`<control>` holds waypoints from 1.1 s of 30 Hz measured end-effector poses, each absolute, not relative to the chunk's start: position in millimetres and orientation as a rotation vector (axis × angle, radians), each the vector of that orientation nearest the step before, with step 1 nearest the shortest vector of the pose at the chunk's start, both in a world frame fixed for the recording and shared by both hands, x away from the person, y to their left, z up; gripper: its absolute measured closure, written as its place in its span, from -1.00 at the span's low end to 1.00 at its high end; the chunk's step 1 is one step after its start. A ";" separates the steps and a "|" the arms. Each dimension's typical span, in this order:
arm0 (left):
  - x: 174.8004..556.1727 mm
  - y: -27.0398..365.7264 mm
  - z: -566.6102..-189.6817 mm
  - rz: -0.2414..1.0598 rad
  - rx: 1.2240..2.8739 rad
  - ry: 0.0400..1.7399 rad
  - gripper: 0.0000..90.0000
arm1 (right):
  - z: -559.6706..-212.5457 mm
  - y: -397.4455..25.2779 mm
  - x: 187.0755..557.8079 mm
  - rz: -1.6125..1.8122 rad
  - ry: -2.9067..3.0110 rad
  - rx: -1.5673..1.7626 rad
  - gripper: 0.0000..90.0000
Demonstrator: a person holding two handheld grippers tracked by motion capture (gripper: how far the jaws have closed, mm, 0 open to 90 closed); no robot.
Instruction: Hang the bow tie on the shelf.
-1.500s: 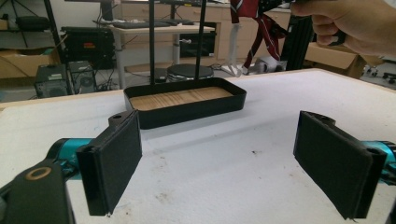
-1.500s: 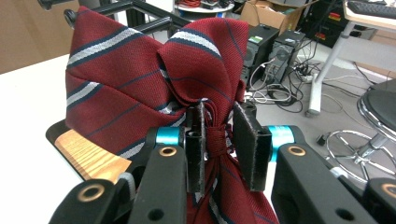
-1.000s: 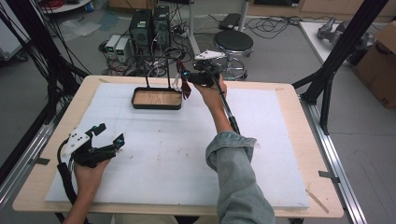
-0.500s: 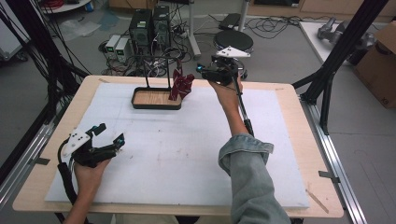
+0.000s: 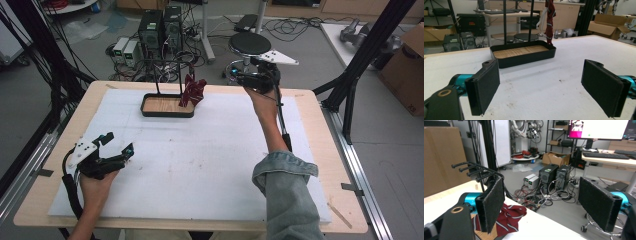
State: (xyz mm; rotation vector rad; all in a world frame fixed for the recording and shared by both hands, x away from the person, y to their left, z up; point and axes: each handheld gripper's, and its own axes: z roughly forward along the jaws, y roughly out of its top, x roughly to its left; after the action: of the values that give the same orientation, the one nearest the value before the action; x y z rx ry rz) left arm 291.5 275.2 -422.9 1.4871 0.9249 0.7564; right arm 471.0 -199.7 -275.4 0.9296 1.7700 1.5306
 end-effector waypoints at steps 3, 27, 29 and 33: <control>291.9 275.2 -423.2 0.757 1.485 0.932 -0.66 | -276.0 -211.8 465.0 1.533 1.759 0.947 -0.58; 293.1 274.1 -423.9 0.766 1.499 0.950 -0.66 | -283.2 -293.4 387.3 1.553 1.660 0.998 -0.65; 293.0 273.9 -424.0 0.768 1.499 0.953 -0.66 | -288.1 -301.1 376.9 1.575 1.637 1.000 -0.65; 293.3 274.0 -424.1 0.775 1.500 0.956 -0.66 | -300.3 -314.2 359.4 1.602 1.590 1.016 -0.71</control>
State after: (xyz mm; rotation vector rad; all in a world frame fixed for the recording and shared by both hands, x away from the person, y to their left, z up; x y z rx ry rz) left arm 293.3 274.0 -424.1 1.5002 0.9558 0.7750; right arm 359.4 -314.2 -300.3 1.0164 1.5900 1.6024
